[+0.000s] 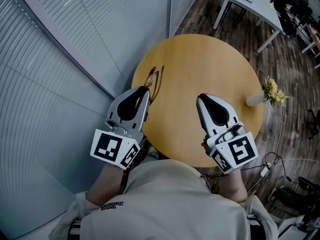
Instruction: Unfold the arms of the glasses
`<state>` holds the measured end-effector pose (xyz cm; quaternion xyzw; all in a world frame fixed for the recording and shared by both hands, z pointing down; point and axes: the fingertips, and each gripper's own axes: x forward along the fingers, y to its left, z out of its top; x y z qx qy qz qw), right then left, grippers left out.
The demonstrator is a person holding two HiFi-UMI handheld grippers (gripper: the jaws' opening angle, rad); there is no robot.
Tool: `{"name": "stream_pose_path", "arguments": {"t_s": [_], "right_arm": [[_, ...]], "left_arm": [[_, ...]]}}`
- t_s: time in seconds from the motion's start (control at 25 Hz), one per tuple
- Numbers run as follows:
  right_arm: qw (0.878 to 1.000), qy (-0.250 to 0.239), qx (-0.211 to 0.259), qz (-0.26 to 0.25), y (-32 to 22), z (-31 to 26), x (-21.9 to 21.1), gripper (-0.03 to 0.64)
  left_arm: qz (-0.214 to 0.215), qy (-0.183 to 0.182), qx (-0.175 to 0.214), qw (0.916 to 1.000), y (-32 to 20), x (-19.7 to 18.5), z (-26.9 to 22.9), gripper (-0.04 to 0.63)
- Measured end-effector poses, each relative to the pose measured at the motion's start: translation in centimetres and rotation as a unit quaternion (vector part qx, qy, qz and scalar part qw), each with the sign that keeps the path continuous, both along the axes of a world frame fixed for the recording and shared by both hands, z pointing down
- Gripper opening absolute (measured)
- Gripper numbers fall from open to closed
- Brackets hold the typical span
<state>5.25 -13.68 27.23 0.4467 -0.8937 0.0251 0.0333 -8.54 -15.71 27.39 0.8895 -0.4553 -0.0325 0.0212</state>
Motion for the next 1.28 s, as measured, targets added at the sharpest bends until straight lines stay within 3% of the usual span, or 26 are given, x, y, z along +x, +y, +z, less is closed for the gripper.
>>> {"name": "stream_pose_path", "arguments": {"t_s": [0.56,0.72,1.04,1.28], "right_arm": [[0.996,-0.044,0.056,-0.05,-1.1,-6.7,-3.1,0.041],[0.994,-0.059,0.06,-0.07,-2.1,-8.1,-4.0,0.043],[0.995,-0.02,0.054,-0.081,-2.5,-7.3,-6.0,0.043],[0.996,0.012,0.06,-0.064,-3.6,-6.6,-5.6,0.043]], "left_arm": [[0.038,0.002,-0.002,0.9993,2.3,2.5,-0.5,0.051],[0.041,-0.014,0.004,0.9991,2.1,2.8,-0.2,0.051],[0.047,-0.022,0.011,0.9986,3.0,3.9,-0.2,0.051],[0.045,-0.002,-0.004,0.999,2.0,3.2,0.0,0.051]]}}
